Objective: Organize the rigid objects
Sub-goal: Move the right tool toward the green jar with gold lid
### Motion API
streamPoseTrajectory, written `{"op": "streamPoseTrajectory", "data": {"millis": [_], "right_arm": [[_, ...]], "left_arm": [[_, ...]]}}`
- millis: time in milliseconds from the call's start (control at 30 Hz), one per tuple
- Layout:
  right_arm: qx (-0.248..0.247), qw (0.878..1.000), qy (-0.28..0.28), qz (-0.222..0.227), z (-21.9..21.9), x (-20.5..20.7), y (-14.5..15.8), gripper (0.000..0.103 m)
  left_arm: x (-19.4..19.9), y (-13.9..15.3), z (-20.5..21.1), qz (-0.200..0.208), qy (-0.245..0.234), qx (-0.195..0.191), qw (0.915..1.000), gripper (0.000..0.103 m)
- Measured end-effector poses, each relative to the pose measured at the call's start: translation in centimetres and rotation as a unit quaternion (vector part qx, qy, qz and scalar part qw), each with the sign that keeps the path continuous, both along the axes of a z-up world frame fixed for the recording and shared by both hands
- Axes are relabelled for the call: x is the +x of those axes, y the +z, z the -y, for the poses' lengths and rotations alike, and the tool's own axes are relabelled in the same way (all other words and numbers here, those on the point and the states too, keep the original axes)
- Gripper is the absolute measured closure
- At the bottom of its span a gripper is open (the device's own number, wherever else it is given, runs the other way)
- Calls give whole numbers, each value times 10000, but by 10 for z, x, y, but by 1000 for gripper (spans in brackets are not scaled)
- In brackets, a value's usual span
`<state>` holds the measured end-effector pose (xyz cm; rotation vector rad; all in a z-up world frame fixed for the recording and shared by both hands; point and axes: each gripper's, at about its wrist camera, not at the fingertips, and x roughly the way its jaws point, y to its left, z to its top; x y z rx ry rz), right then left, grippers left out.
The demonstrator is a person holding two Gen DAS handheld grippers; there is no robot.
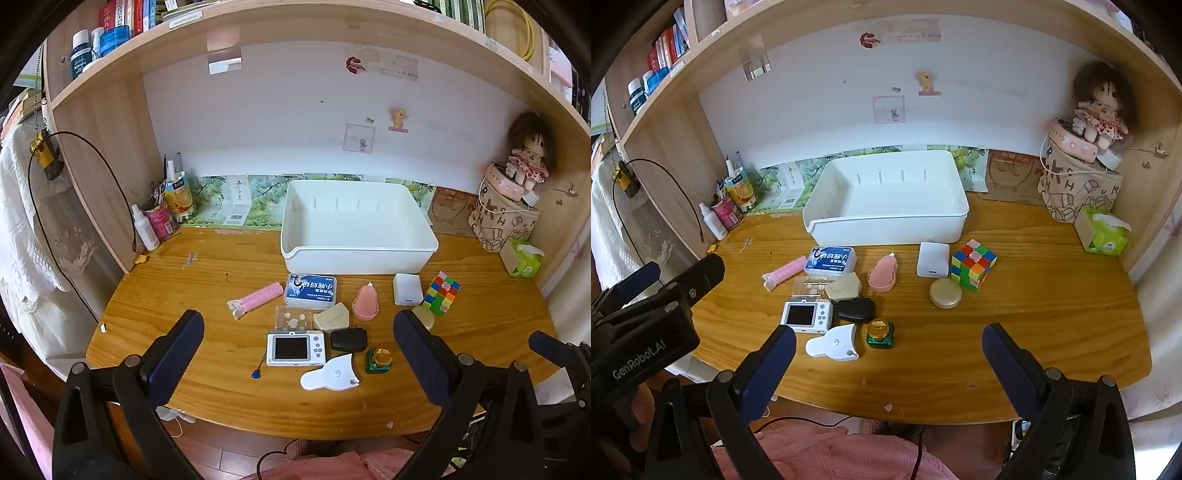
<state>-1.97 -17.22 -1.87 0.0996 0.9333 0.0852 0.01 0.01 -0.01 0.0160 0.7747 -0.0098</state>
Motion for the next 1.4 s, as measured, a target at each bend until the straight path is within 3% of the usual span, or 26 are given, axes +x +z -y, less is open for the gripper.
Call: {"op": "streamPoseTrajectory", "data": {"millis": [800, 1233, 1400], "right_arm": [[76, 9999, -60, 48, -5, 5, -1, 2], [-111, 9999, -108, -22, -42, 23, -1, 2], [-177, 9996, -167, -149, -59, 29, -4, 2]], "left_arm": [[8, 4, -14, 60, -19, -108, 9999, 1], [34, 1, -40, 100, -258, -359, 9990, 1], [50, -5, -54, -95, -346, -458, 9983, 1]]}}
